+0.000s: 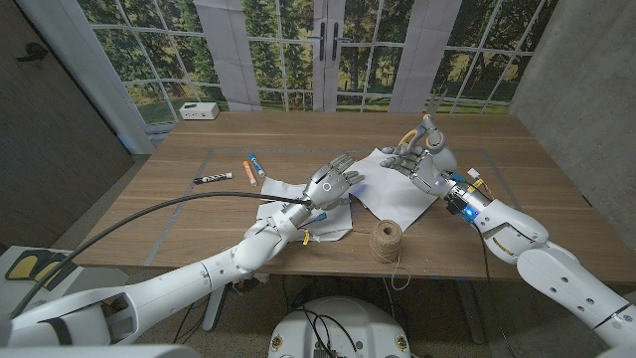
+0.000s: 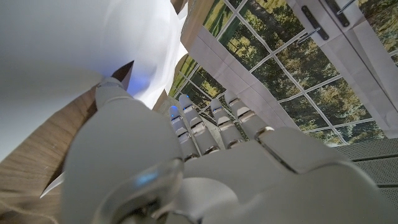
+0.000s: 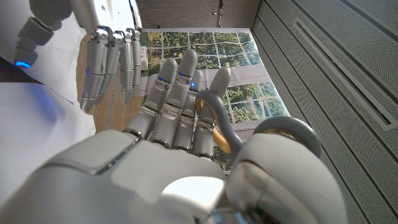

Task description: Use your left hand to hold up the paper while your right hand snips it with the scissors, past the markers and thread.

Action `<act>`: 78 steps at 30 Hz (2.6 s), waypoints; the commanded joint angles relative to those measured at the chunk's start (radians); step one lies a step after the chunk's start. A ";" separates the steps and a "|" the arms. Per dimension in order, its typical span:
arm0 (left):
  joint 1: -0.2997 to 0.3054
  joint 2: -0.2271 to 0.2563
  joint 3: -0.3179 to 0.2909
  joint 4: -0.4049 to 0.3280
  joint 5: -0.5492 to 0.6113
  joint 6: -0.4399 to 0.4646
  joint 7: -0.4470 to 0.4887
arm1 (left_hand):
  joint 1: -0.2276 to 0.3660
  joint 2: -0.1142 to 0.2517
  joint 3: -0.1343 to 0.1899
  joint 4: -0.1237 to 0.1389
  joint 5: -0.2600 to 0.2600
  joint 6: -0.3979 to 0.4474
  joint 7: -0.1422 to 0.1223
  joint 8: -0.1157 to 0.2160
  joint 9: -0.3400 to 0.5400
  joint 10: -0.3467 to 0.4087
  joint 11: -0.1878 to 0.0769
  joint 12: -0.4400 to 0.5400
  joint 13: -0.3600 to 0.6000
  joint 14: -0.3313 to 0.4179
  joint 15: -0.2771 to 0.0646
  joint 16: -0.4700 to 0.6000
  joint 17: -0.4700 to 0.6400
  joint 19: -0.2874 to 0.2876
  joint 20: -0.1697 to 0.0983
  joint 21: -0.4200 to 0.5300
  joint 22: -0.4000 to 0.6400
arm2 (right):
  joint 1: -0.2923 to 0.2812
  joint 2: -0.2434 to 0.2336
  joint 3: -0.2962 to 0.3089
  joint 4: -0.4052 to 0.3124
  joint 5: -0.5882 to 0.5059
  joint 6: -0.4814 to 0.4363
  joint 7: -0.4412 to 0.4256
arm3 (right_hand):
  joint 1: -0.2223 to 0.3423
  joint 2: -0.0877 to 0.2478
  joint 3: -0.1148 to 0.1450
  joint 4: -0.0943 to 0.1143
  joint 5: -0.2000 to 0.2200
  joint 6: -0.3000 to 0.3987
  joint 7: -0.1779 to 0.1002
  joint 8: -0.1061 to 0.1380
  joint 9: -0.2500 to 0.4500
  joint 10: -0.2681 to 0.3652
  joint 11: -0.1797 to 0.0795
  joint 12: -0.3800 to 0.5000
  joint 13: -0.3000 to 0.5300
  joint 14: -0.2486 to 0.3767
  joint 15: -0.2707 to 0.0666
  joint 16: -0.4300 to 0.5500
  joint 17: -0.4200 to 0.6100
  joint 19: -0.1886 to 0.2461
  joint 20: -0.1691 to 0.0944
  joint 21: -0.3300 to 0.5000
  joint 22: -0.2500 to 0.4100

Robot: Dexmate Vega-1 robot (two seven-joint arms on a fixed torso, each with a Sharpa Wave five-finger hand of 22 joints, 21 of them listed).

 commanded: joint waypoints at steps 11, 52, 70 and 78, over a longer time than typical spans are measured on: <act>-0.047 -0.026 0.064 0.063 -0.005 0.005 0.007 | 0.029 0.008 0.005 -0.011 0.002 0.016 -0.002 -0.003 0.004 0.018 0.001 -0.002 0.003 0.015 -0.175 0.005 0.002 0.018 -0.039 0.001 0.003 | 0.000 0.005 0.007 0.010 0.017 -0.004 0.019 | 0.000 0.009 -0.004 -0.008 -0.007 -0.047 0.043 0.009 0.000 0.074 -0.010 -0.001 0.004 -0.047 -0.098 -0.004 0.003 0.009 0.000 -0.011 0.002; -0.105 -0.073 0.115 0.154 -0.063 0.015 0.003 | 0.076 0.034 0.023 -0.027 -0.007 0.023 -0.002 -0.006 0.005 0.028 0.000 -0.006 0.003 0.023 -0.175 0.004 0.002 0.026 -0.045 0.000 0.003 | -0.003 0.007 0.014 0.010 0.020 -0.011 0.024 | -0.003 0.014 -0.003 -0.017 -0.010 -0.052 0.046 0.018 -0.004 0.074 -0.010 -0.007 0.006 -0.048 -0.096 -0.008 0.003 0.016 0.005 -0.034 0.002; -0.133 -0.090 0.140 0.180 -0.072 0.013 0.008 | 0.083 0.039 0.024 -0.029 -0.013 0.026 -0.002 -0.007 0.005 0.030 0.001 -0.007 0.003 0.024 -0.174 0.003 0.002 0.026 -0.046 -0.001 0.003 | 0.013 0.016 0.011 0.040 0.045 -0.021 0.053 | -0.004 0.015 -0.003 -0.020 -0.012 -0.052 0.046 0.019 -0.011 0.074 -0.010 -0.009 0.010 -0.059 -0.091 -0.015 0.002 0.025 0.011 -0.042 0.002; -0.143 -0.098 0.151 0.195 -0.076 0.009 0.020 | 0.083 0.039 0.023 -0.028 -0.016 0.028 -0.002 -0.008 0.005 0.031 0.001 -0.008 0.003 0.024 -0.173 0.003 0.002 0.025 -0.046 -0.002 0.003 | 0.013 0.018 0.016 0.045 0.049 -0.023 0.060 | -0.004 0.015 -0.004 -0.022 -0.013 -0.054 0.049 0.021 -0.010 0.072 -0.009 -0.011 0.010 -0.063 -0.087 -0.017 0.001 0.026 0.017 -0.047 0.001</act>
